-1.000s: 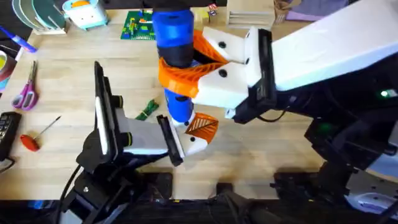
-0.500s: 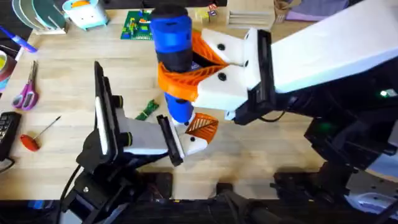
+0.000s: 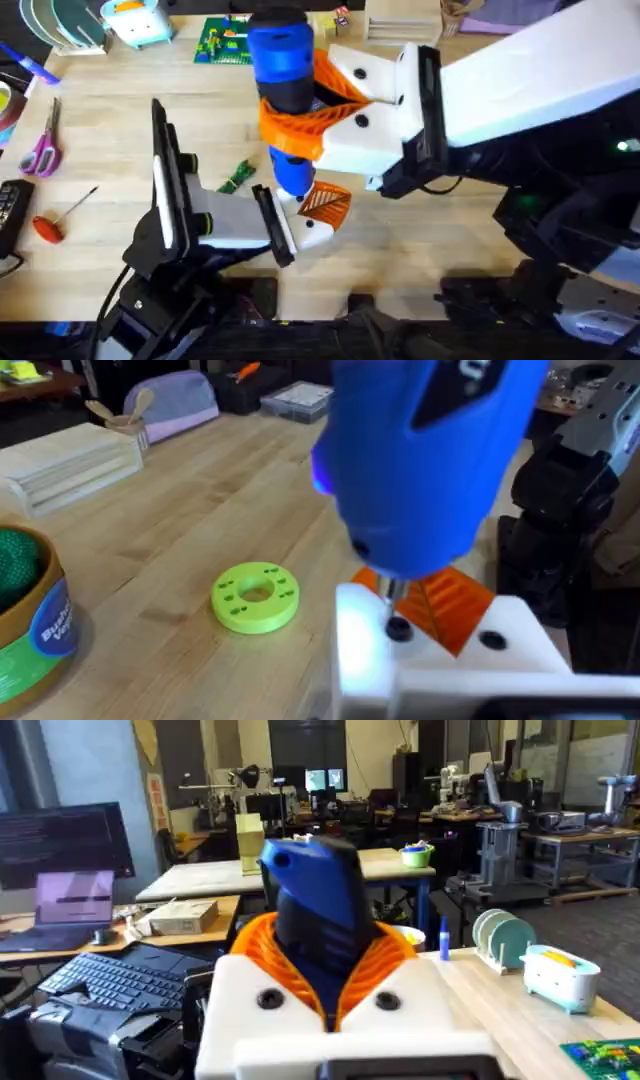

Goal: Pick up the gripper from the table and insert it into the empty holder that is missing its gripper. Then pick up a screw, insert it into the mounting hole, and use the screwdriver to tighten it. Finally, clean up the table by picking up the vegetable and placing it into the bucket.

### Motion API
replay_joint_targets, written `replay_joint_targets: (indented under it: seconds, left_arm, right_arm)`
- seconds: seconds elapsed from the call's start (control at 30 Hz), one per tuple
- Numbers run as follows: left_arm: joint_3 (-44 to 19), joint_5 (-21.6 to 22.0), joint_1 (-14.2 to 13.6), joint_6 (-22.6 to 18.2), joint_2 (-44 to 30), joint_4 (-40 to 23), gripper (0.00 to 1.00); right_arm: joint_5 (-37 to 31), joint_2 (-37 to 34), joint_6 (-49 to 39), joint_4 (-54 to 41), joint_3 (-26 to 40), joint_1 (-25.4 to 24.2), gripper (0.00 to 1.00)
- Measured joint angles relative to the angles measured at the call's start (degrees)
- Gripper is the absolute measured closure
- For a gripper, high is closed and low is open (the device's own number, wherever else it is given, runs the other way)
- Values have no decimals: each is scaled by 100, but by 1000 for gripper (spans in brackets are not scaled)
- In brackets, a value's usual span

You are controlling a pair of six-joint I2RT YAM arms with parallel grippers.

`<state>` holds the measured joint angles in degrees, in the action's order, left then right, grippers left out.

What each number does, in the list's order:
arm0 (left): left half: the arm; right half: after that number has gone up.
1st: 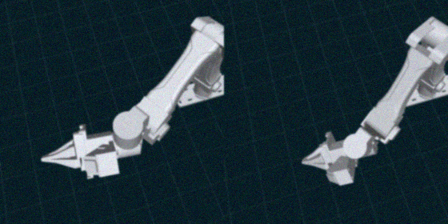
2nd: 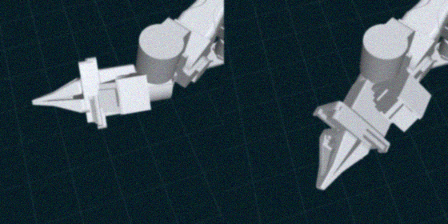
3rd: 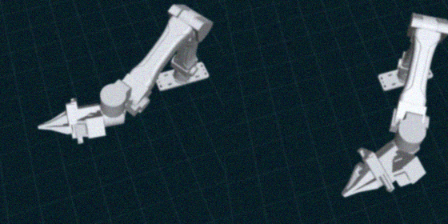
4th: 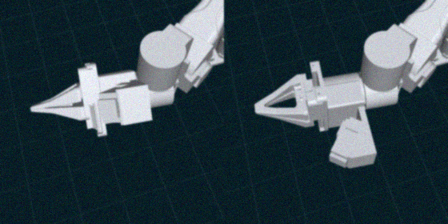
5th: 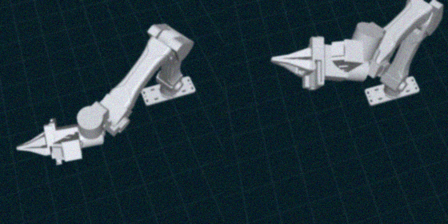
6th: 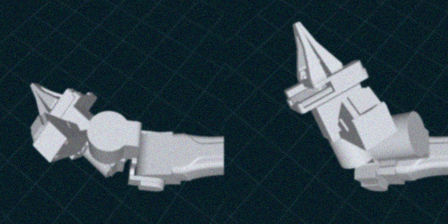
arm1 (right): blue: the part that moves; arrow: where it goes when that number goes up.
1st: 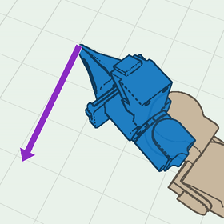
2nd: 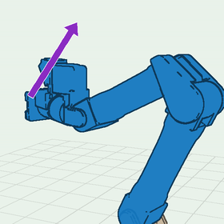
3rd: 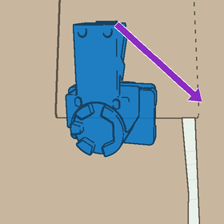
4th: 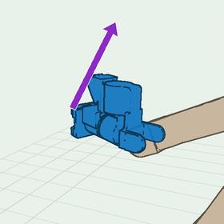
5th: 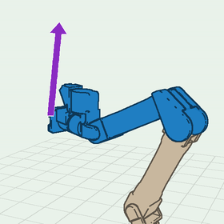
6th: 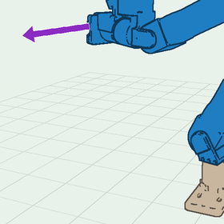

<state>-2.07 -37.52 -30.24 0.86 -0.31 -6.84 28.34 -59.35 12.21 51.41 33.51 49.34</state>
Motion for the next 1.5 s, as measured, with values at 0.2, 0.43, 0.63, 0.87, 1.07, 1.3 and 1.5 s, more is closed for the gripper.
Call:
replay_joint_targets:
  seconds: [0.2, 0.43, 0.63, 0.87, 1.07, 1.3, 1.5]
  left_arm:
    - [0, 0, 0, 0, 0, -2, 995]
    - [0, 0, 0, 0, 1, 1, 995]
    - [0, 0, 0, 0, -1, -2, 995]
    - [0, -2, 0, 0, -1, -4, 995]
    - [0, -2, -7, 0, 2, -2, 995]
    - [0, 0, -7, 0, 1, -2, 995]
    - [0, 0, -7, 0, 1, -2, 995]
  right_arm:
    - [2, 0, 26, -13, 1, -6, 976]
    - [2, 0, 45, -130, 1, -6, 976]
    - [-1, 0, 65, -203, 9, -6, 976]
    - [-3, 0, 65, -275, 36, -6, 976]
    - [-3, 0, 63, -279, 36, -6, 976]
    - [-1, 88, 67, -301, 36, -46, 976]
    - [-1, 205, 67, -248, 42, -61, 976]
